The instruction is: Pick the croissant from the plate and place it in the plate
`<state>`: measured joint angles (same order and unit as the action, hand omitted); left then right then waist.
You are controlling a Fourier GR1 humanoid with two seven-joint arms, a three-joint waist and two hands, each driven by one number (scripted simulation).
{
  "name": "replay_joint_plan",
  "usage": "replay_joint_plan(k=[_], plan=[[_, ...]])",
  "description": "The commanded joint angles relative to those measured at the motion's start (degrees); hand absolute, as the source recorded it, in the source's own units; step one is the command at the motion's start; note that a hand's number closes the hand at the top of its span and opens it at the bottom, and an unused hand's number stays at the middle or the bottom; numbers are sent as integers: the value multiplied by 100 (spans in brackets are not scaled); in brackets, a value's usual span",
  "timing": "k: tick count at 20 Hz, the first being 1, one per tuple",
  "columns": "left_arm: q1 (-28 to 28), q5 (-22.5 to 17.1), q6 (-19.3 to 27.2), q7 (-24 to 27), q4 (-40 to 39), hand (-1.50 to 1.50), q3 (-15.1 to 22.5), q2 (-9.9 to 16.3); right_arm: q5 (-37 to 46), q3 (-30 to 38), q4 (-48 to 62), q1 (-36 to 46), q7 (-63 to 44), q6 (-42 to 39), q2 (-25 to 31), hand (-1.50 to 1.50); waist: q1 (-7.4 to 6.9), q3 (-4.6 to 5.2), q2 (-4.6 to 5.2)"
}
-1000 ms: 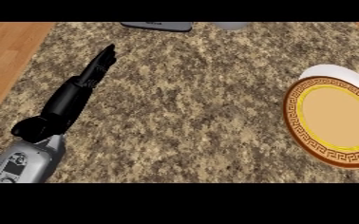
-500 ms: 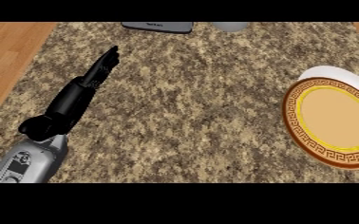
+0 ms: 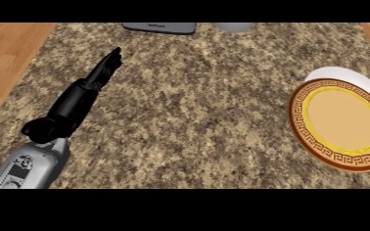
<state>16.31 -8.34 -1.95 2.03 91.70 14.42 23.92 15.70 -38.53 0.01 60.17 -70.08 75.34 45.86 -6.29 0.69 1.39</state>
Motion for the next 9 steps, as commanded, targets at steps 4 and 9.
replay_joint_plan(k=[4, 9], plan=[[111, 64, 51, -25, -57, 0, -58, 13, 54, -45, -1, 49, -1031, 1018, -512, -150, 111, 17, -10], [96, 58, 94, -22, -164, 0, -93, -34, 167, -154, -1, 130, -1230, 1031, -802, -150, 117, 24, 23]])
